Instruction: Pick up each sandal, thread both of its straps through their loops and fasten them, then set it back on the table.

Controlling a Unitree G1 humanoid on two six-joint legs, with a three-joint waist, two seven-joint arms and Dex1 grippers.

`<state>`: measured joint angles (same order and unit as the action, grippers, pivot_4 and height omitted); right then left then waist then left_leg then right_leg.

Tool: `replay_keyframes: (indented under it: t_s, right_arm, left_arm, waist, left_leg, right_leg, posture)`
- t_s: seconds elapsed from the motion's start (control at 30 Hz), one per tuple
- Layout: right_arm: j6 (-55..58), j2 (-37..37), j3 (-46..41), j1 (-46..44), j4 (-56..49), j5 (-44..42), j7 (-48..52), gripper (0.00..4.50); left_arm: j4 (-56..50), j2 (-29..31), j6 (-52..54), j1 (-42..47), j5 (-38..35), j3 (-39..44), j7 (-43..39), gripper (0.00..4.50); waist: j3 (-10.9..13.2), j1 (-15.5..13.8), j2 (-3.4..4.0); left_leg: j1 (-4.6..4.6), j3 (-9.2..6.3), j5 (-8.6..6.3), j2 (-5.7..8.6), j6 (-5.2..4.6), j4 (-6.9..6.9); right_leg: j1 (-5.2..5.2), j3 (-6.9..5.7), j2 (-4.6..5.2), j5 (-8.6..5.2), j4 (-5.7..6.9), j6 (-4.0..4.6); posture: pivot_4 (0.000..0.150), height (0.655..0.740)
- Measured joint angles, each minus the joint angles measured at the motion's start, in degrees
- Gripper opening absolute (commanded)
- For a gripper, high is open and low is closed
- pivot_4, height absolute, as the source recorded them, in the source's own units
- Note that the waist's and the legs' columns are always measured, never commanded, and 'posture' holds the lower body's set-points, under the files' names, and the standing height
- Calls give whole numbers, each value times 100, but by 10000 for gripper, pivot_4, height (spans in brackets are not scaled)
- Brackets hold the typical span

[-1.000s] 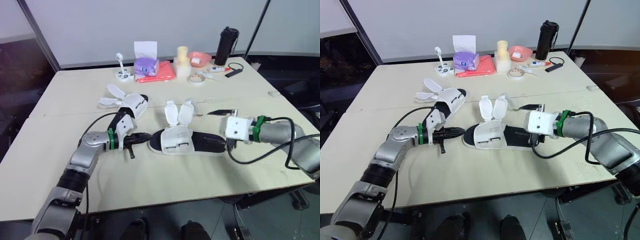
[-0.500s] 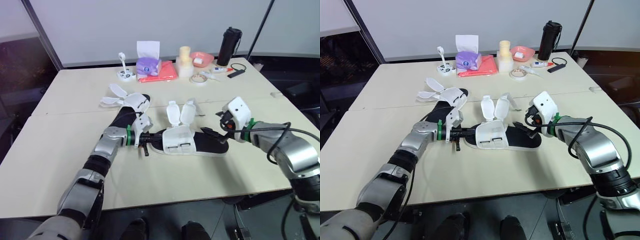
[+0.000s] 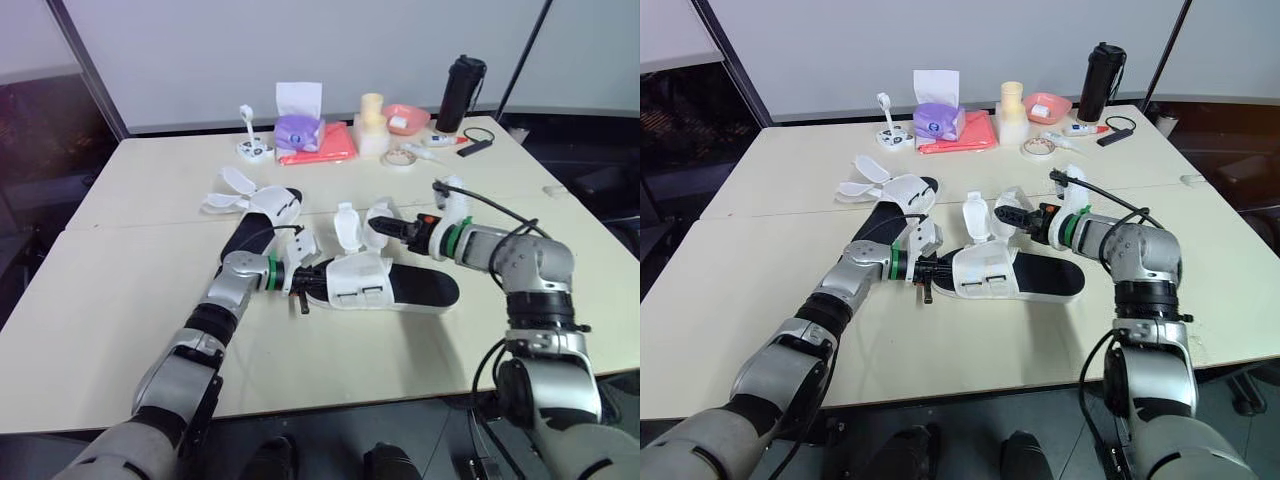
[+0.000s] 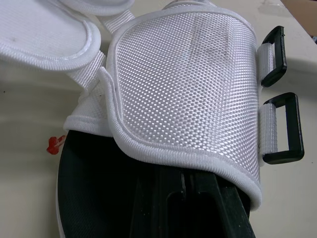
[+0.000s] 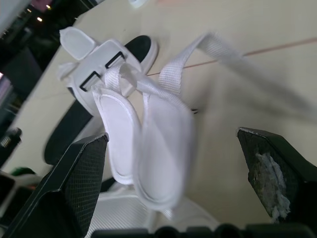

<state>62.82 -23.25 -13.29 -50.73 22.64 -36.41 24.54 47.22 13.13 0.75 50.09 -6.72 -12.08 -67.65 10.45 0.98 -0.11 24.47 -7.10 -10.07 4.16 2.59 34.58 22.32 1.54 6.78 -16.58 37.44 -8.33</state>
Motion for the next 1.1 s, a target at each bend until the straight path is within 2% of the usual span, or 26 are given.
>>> replay_keyframes:
  t_s: [0.17, 0.47, 0.77, 0.8, 0.83, 1.07, 1.1]
  right_arm:
    - [-198, 281, -158, -573, 1054, 9, 126, 45000]
    - [-1332, 416, -398, -1717, 2817, 236, 542, 45000]
    - [-1525, 295, -542, -2191, 3303, 266, 780, 45000]
    - [-1509, 280, -566, -2202, 3292, 262, 798, 39479]
    - [-1479, 270, -583, -2203, 3273, 259, 807, 37110]
    - [-955, 238, -613, -2184, 2563, 172, 861, 963]
    - [-813, 237, -612, -2142, 2280, 124, 863, 412]
  left_arm:
    - [42, -22, -9, 20, 5, 5, 15, 377]
    - [0, -31, -6, -6, 9, 12, 44, 377]
    - [-6, -79, -6, -23, 9, 53, 132, 377]
    - [-6, -83, -6, -24, 9, 54, 137, 0]
    - [-6, -84, -6, -24, 9, 54, 138, 0]
    - [-2, -115, -8, -23, 11, 57, 145, 0]
    - [1, -125, -8, -23, 12, 59, 148, 0]
  waist:
    - [0, 11, 0]
    - [-1, 19, 1]
    - [0, 17, 2]
    - [0, 19, 2]
    - [0, 20, 2]
    - [0, 17, 2]
    - [0, 11, 2]
  left_leg:
    - [0, 0, 0, 1, 0, 1]
    - [1, -1, 0, 1, 0, 0]
    - [1, -2, 0, 1, 0, -1]
    - [1, -1, 0, 1, 0, -1]
    - [1, -1, 0, 1, 0, -2]
    - [4, -2, 0, 1, 1, -2]
    - [5, -2, 0, 1, 1, -2]
  right_leg:
    - [1, -1, 0, 0, 2, 0]
    - [2, -1, -1, 0, 3, 0]
    - [4, -1, -1, 0, 3, -1]
    - [4, -1, -1, 0, 3, -1]
    - [4, -1, -1, 0, 3, -1]
    - [9, -1, -1, 0, 3, -1]
    - [9, -1, -1, 0, 3, -1]
  posture:
    - [1500, 7400]
    - [1500, 7400]
    - [1500, 7400]
    - [1500, 7400]
    - [1500, 7400]
    - [1500, 7400]
    - [1500, 7400]
